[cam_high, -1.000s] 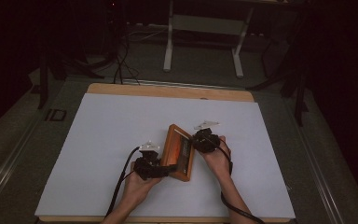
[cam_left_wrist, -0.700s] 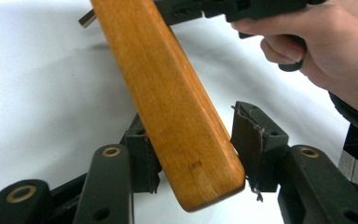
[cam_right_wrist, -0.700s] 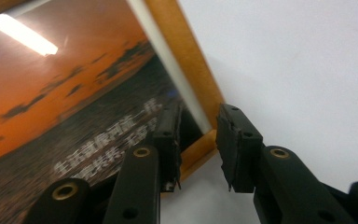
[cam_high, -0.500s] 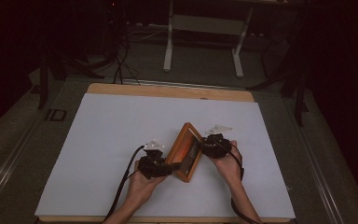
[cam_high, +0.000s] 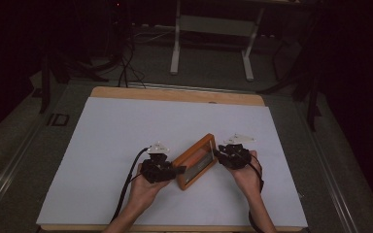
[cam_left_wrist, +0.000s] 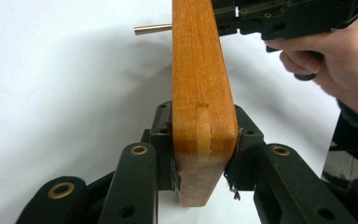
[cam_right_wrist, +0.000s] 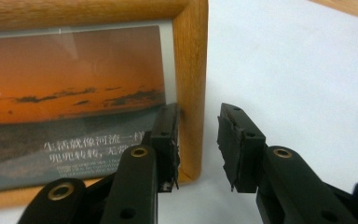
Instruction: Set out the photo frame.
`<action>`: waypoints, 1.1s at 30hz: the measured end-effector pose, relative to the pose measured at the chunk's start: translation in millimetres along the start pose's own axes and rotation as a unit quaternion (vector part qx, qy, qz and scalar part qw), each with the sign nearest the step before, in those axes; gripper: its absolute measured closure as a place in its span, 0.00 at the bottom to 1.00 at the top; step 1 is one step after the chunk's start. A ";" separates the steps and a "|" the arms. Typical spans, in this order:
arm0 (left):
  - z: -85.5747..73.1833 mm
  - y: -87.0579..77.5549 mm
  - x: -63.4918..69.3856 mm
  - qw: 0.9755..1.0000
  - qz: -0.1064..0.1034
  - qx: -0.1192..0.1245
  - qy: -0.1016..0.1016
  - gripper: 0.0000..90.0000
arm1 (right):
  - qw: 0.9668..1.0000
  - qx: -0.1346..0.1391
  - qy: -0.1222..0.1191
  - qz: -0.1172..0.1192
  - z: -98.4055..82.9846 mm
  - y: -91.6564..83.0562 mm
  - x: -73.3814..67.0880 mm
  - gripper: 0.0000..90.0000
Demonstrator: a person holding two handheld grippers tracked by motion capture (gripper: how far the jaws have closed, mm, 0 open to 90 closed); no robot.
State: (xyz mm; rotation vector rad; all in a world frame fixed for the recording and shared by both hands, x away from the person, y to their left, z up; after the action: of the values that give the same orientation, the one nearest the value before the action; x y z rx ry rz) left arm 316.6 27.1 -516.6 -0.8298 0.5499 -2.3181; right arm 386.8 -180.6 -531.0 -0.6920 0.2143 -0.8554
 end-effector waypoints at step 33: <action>50.2 -61.4 -8.3 0.996 0.020 0.028 0.077 0.77 | 0.986 0.063 -0.114 0.104 59.1 -16.4 -54.5 0.58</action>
State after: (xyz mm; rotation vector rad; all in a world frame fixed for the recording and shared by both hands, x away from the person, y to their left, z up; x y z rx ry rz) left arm 330.8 68.6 -450.0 -0.6109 0.5593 -2.3629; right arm 367.1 -118.9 -480.5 -0.6308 0.0253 -0.5803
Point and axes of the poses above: each handheld gripper's, and its own axes: y roughly forward along the jaws, z roughly out of its top, x roughly to its right, the point moved 6 cm from there along y, roughly forward along the jaws, and after that the axes turned 5 degrees about -y, right-handed, at the moved point
